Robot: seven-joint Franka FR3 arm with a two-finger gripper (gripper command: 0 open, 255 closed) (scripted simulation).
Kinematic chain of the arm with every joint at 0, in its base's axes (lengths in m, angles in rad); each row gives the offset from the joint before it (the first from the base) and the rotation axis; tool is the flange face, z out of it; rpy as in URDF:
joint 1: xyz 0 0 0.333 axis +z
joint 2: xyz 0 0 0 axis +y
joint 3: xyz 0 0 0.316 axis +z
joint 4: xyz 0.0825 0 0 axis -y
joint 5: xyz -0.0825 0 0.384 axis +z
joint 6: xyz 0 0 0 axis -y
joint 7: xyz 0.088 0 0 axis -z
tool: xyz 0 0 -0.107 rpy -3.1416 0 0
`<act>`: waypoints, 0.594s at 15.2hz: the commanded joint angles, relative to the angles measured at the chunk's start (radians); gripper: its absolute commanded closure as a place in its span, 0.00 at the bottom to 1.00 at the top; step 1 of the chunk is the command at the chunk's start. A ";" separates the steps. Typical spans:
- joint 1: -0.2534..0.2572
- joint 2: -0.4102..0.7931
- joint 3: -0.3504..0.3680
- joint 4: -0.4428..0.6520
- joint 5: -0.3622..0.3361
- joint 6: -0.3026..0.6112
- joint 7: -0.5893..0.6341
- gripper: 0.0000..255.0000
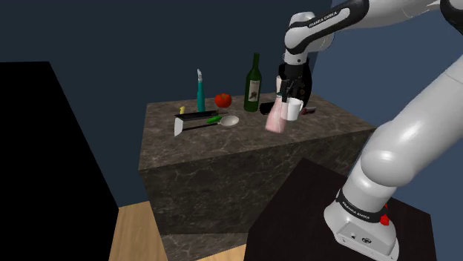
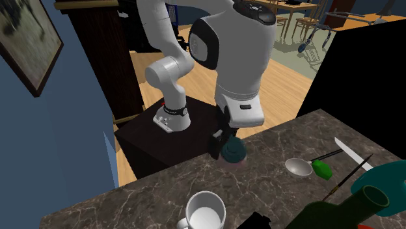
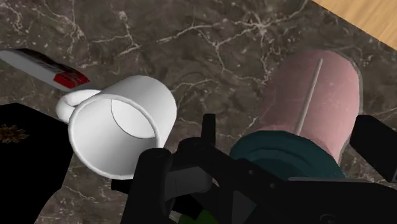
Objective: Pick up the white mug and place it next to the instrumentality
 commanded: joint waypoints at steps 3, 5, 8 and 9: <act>-0.013 0.157 -0.064 0.071 0.041 0.069 -0.093 0.00; -0.026 0.231 -0.086 0.119 0.077 0.096 -0.144 0.00; -0.050 0.346 -0.112 0.201 0.143 0.128 -0.222 0.00; -0.056 0.367 -0.114 0.217 0.156 0.132 -0.237 0.00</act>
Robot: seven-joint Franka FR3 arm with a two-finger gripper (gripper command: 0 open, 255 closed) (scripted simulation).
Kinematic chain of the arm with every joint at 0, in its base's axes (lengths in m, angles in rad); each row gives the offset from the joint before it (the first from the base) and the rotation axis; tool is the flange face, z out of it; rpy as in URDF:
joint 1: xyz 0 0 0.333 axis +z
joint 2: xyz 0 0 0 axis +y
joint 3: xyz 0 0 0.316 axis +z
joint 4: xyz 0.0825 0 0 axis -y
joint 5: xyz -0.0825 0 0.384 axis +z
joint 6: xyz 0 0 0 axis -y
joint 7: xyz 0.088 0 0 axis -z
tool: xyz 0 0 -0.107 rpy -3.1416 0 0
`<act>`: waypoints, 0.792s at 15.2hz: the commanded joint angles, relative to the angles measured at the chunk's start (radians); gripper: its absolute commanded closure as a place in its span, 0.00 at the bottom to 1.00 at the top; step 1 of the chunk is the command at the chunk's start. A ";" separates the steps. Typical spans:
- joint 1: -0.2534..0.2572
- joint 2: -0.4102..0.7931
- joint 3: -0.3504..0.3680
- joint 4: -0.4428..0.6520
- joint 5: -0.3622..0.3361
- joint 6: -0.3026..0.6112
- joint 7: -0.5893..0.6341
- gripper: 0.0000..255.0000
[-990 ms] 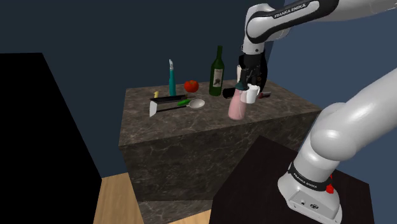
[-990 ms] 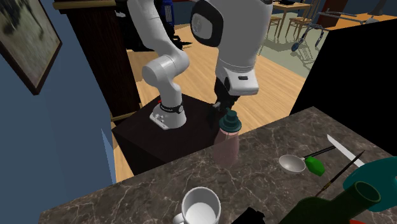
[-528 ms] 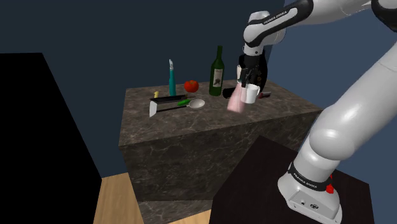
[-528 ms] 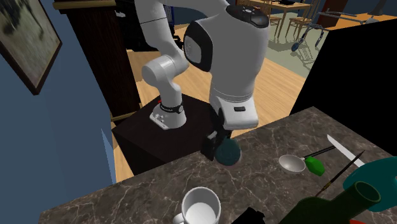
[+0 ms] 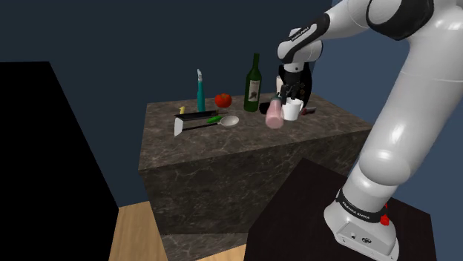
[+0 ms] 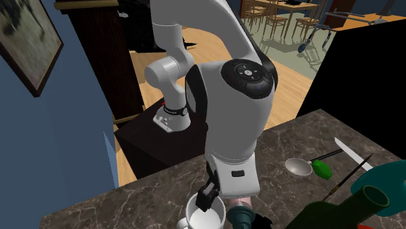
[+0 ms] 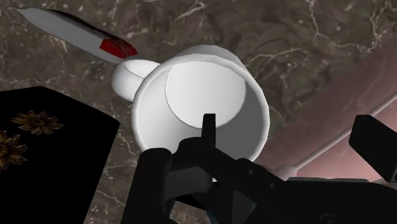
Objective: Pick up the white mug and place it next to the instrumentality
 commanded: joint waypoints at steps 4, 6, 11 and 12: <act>-0.012 0.060 -0.004 -0.005 0.033 0.060 -0.033 0.00; -0.013 0.074 -0.004 -0.018 0.042 0.085 -0.040 0.00; -0.030 0.085 0.011 -0.027 0.046 0.105 -0.043 0.00; -0.029 0.085 0.011 -0.027 0.046 0.105 -0.043 0.00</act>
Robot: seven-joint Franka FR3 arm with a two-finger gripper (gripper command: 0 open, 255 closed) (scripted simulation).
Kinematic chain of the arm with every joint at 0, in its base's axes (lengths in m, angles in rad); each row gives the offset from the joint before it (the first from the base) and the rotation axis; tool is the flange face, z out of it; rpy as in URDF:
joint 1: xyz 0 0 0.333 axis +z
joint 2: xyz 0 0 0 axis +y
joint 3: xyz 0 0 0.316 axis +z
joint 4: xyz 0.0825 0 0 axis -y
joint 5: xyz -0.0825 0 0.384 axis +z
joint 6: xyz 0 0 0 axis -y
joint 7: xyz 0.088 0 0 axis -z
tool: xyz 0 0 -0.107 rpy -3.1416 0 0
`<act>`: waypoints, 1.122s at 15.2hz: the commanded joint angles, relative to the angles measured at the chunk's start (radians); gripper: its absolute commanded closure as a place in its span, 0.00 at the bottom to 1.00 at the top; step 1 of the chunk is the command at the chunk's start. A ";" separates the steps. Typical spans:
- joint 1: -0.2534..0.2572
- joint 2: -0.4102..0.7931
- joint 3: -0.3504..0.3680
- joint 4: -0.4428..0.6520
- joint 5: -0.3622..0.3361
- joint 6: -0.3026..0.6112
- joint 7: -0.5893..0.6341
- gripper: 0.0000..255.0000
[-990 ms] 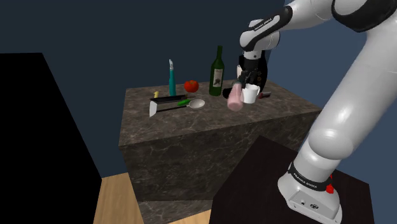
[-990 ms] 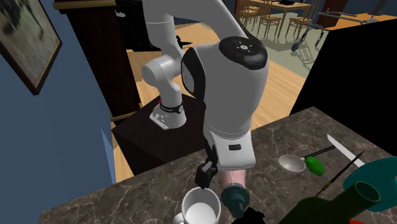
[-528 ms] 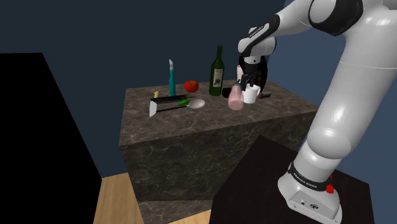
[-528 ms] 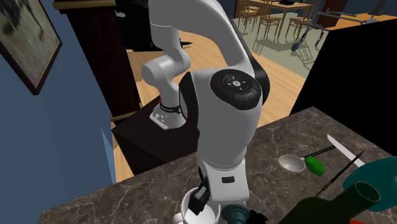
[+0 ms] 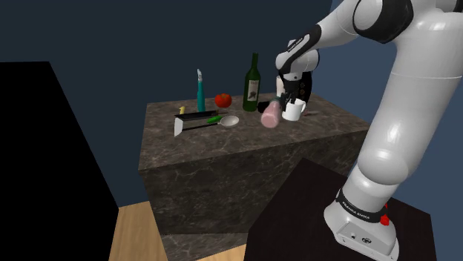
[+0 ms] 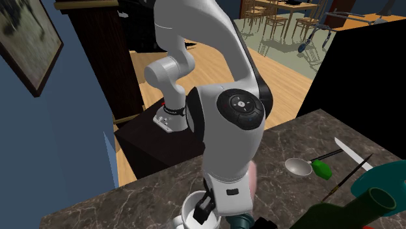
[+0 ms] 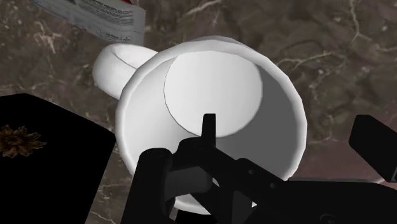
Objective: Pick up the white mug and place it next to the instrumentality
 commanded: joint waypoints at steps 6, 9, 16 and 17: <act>-0.001 0.001 0.003 -0.002 0.016 0.002 -0.001 1.00; 0.000 0.001 0.003 -0.003 0.016 0.002 -0.001 1.00; 0.003 -0.023 0.000 0.013 0.002 -0.035 0.008 1.00; 0.004 -0.031 0.000 0.019 -0.003 -0.048 0.011 1.00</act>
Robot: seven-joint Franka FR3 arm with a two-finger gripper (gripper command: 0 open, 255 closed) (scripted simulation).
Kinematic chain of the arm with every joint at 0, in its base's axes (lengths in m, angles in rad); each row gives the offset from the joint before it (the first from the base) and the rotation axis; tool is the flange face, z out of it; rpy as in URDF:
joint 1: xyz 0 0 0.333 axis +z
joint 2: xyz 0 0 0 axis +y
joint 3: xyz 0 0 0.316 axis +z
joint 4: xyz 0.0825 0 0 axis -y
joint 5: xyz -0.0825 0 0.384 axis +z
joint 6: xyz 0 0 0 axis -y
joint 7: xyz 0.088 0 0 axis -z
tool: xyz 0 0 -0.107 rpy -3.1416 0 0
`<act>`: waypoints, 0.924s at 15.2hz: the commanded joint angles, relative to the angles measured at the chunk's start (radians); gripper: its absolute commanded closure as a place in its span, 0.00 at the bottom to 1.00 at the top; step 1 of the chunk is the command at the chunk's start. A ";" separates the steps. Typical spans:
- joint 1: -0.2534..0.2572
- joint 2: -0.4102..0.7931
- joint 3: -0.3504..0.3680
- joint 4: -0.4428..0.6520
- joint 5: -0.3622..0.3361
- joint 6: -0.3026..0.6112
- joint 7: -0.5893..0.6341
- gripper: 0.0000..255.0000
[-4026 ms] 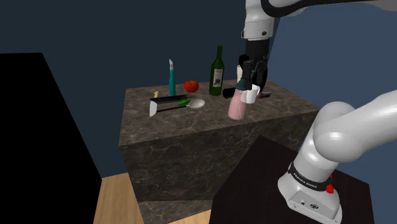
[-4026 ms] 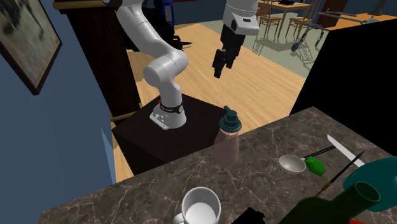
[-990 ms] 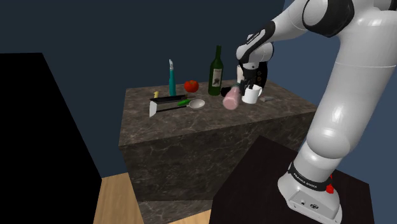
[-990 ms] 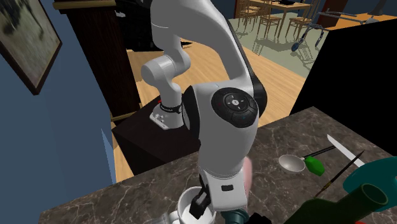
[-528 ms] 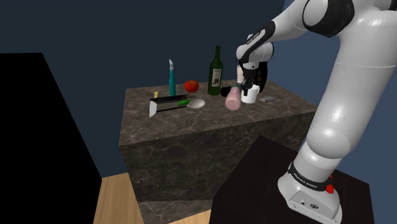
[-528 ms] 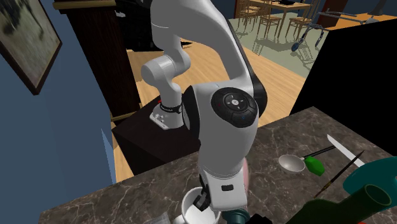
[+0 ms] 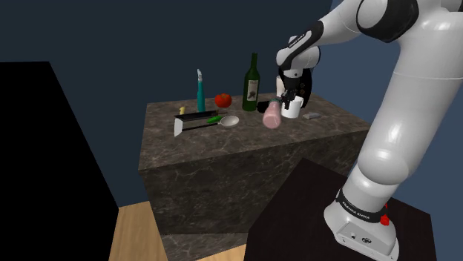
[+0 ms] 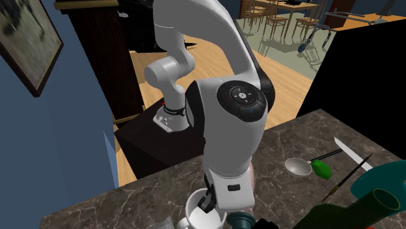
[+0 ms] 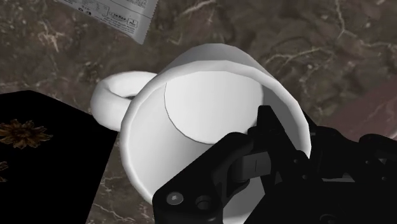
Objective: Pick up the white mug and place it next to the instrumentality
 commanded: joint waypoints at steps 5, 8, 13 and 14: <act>0.005 -0.043 -0.002 0.038 -0.024 -0.076 0.015 1.00; 0.007 -0.062 -0.002 0.060 -0.034 -0.114 0.021 1.00; 0.009 -0.088 -0.002 0.101 -0.047 -0.179 0.028 1.00; 0.010 -0.093 -0.001 0.110 -0.049 -0.192 0.029 1.00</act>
